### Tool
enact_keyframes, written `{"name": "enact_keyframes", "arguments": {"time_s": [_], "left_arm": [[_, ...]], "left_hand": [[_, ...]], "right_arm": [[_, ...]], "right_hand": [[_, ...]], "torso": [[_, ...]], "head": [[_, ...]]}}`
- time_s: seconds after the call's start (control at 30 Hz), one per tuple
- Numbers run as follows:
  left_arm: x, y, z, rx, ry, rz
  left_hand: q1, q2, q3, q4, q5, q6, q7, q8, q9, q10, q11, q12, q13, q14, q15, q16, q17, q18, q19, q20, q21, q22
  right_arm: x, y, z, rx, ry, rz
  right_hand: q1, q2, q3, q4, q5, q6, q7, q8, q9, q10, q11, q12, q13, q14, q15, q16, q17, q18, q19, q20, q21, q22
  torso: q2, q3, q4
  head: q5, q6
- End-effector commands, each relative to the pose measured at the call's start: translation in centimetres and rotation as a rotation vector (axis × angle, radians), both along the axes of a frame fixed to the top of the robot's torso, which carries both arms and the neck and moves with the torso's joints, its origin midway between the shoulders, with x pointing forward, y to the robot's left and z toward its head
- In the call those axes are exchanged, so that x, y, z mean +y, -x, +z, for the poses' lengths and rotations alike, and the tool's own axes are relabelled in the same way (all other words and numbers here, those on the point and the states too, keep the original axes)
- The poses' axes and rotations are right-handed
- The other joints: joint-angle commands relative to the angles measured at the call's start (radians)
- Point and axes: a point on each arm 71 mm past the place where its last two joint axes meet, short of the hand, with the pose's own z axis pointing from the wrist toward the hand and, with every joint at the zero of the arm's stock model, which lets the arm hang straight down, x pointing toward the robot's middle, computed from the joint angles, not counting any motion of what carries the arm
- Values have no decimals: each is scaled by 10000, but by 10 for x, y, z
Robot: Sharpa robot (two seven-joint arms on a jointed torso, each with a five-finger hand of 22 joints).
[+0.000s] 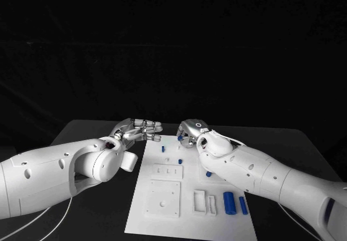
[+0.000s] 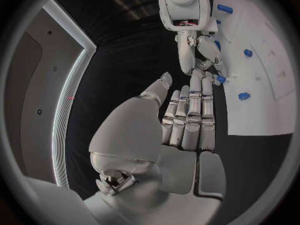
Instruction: Assemble the parts on the task board
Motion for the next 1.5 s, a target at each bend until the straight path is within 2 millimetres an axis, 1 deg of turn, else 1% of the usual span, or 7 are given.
{"name": "enact_keyframes", "arguments": {"time_s": [0.03, 0.27, 0.5, 0.7, 1.1, 1.43, 1.5], "left_arm": [[-3, 0, 3, -96, 21, -179], [-2, 0, 3, -97, 17, -178], [-1, 0, 3, -104, 12, -156], [0, 0, 3, -108, 1, -135], [-1, -2, 3, -127, -26, -142], [-2, -2, 3, -125, -23, -170], [-3, -2, 3, -122, -23, -175]], "left_hand": [[53, 45, -65, 0, -38, -81, 12, -30, 16, -80, 18, -30, 12, -14, 1, 61, -15, 14, -21, 11, 35, -9], [53, 45, -65, 0, -38, -81, 12, -30, 16, -80, 18, -30, 12, -14, 1, 61, -15, 14, -21, 11, 35, -9], [64, 68, -108, -33, -49, -80, 14, -30, 15, -85, 21, -29, 13, -11, 2, 57, -15, 20, -74, 14, 122, -1], [64, 68, -108, -33, -49, -80, 14, -30, 15, -85, 21, -29, 13, -11, 2, 57, -15, 20, -74, 14, 122, -1], [64, 68, -108, -33, -49, -80, 14, -30, 15, -85, 21, -29, 13, -11, 2, 57, -15, 20, -74, 14, 122, -1], [75, 77, -116, -49, -49, -78, 13, -29, 16, -96, 22, -29, 13, -18, 3, 51, -16, 23, -90, 15, 154, -4], [75, 77, -116, -49, -49, -78, 13, -29, 16, -96, 22, -29, 13, -18, 3, 51, -16, 23, -90, 15, 154, -4]], "right_arm": [[0, 0, -2, 74, 261, -75], [-5, -1, -3, 129, 459, -291], [-7, -1, -3, 86, 557, -365], [-6, 1, -1, 19, 566, -331], [-2, 3, -1, 69, 579, -203], [0, 2, -3, 149, 592, -185], [0, 1, -3, 166, 593, -185]], "right_hand": [[23, 17, 41, -41, 42, 70, 22, 50, 30, 92, -21, 24, 16, -22, -67, -26, -12, 67, 78, -22, -43, 22], [26, 21, 46, -48, 39, 71, 21, 49, 29, 92, -20, 25, 16, -23, -68, -27, -14, 67, 82, -21, -59, 48], [13, 8, 69, -70, 43, 84, 16, 49, 28, 103, -24, 25, 17, -25, -75, -20, -14, 70, 111, -27, -156, 221], [12, -3, 82, -77, 38, 91, 16, 50, 28, 112, -25, 26, 17, -26, -77, -15, -12, 73, 123, -30, -188, 269], [12, -3, 82, -77, 38, 91, 16, 50, 28, 112, -25, 26, 17, -26, -77, -15, -12, 73, 123, -30, -188, 269], [1, -2, 75, -66, 30, 76, 20, 47, 25, 93, -21, 25, 16, -27, -66, -23, -22, 65, 145, -20, -290, 370], [2, -4, 78, -66, 36, 72, 22, 46, 26, 84, -17, 25, 16, -21, -60, -43, -44, 65, 174, -14, -389, 455]], "torso": [[14, -5, 0], [22, -6, -19], [34, -12, -10], [46, -14, -3], [70, -40, -41], [81, -46, 13], [70, -52, 3]], "head": [[-8, -4], [2, -16], [10, -4], [23, -32], [23, -23], [-2, -67], [13, -78]]}}
